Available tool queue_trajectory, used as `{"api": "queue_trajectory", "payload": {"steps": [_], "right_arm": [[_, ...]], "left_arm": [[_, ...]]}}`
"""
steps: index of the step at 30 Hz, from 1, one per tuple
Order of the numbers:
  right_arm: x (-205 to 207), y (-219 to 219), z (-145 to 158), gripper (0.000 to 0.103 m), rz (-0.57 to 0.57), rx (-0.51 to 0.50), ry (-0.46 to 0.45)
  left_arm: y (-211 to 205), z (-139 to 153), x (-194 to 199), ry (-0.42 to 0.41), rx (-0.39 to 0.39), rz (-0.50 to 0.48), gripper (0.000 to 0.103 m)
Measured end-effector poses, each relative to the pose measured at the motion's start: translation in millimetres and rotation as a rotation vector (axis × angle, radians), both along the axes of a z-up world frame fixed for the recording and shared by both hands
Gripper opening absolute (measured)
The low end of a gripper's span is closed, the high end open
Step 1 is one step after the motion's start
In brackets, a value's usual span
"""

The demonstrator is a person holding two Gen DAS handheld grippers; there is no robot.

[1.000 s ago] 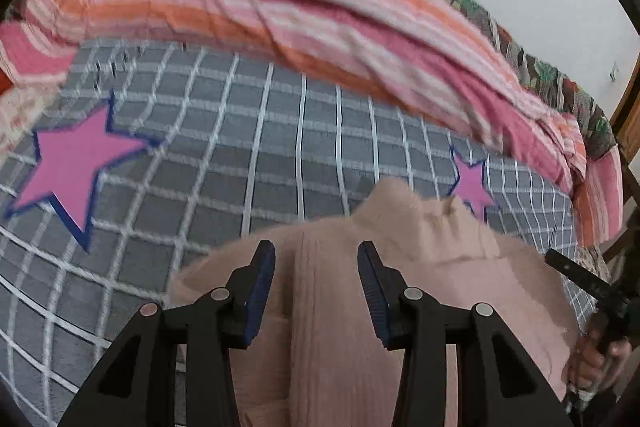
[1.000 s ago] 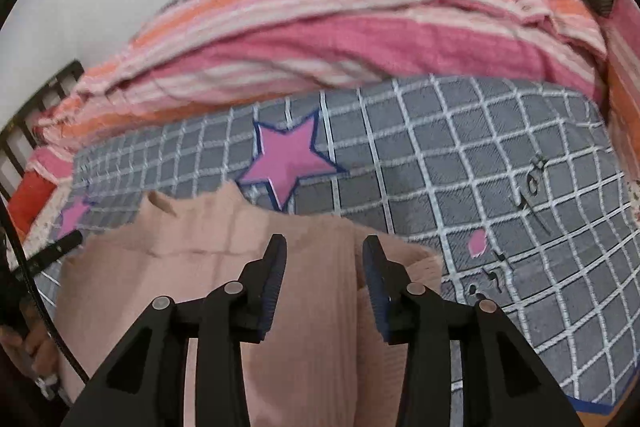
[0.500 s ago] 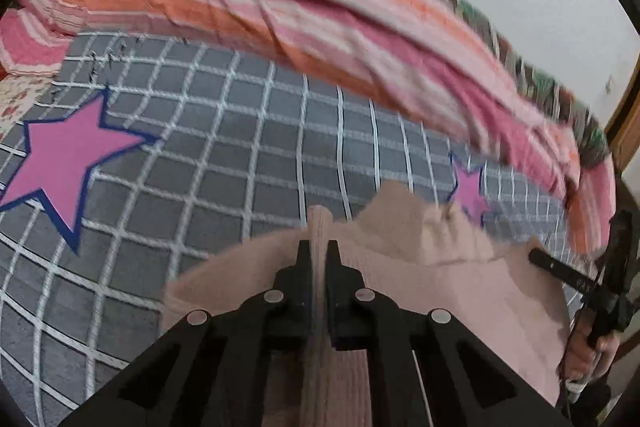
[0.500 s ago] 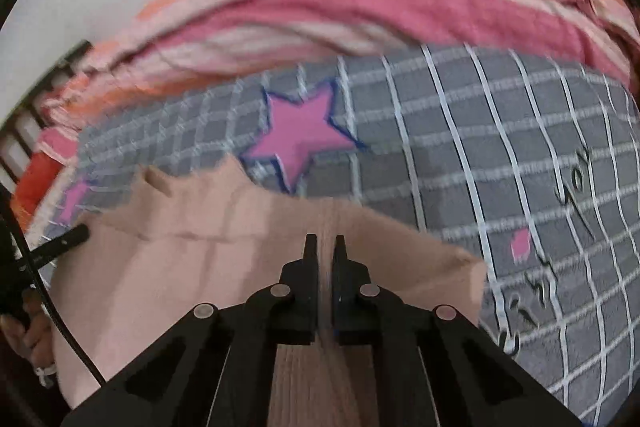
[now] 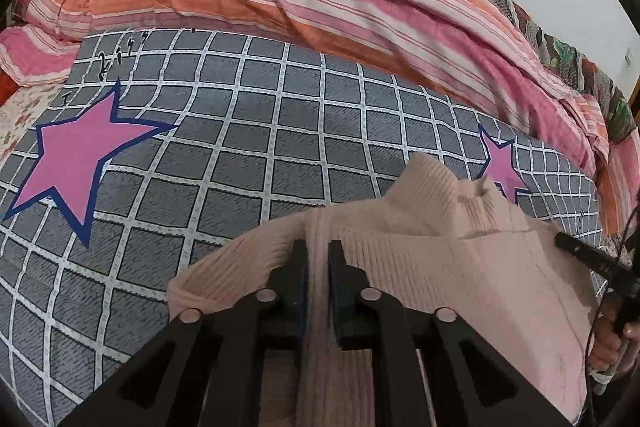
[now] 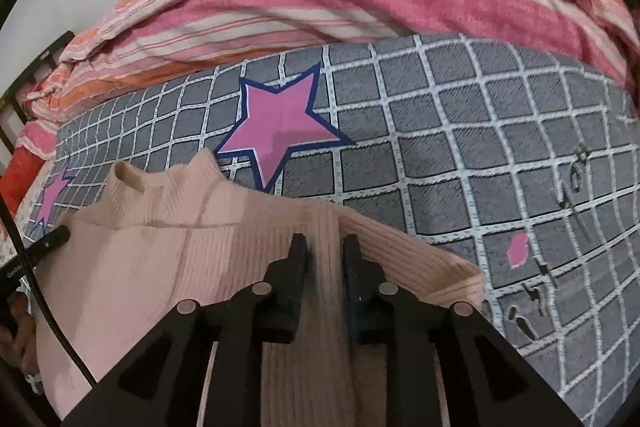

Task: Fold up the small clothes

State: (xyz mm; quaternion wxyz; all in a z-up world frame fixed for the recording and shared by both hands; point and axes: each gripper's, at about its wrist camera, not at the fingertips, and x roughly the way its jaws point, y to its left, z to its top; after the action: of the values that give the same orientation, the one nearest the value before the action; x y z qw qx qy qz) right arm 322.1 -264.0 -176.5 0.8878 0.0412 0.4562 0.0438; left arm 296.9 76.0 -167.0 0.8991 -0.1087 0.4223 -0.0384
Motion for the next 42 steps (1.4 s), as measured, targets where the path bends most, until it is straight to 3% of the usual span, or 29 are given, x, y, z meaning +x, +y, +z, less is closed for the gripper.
{"api": "queue_trajectory", "payload": {"steps": [5,7,20,26,29,42], "right_arm": [[-28,14,26,0.038,0.022,-0.066,-0.106],[-36,20,31,0.04,0.028,-0.065,-0.123],[-79,80,45,0.04,0.101,-0.03,-0.187],[-85,93,34,0.04,0.108,-0.013,-0.159],[-86,91,26,0.04,0.101,-0.036,-0.126],[-99,54,20,0.04,0.024,-0.036,-0.131]], "left_arm": [[-4,2,-8,-0.012,0.036,-0.006,0.023],[-5,3,-12,-0.02,0.04,-0.01,0.026],[-9,11,-46,-0.099,0.102,-0.025,0.033],[-7,10,-55,-0.117,0.099,-0.004,0.035],[-4,11,-59,-0.128,0.092,0.006,0.035],[-2,12,-65,-0.152,0.087,0.06,0.035]]}}
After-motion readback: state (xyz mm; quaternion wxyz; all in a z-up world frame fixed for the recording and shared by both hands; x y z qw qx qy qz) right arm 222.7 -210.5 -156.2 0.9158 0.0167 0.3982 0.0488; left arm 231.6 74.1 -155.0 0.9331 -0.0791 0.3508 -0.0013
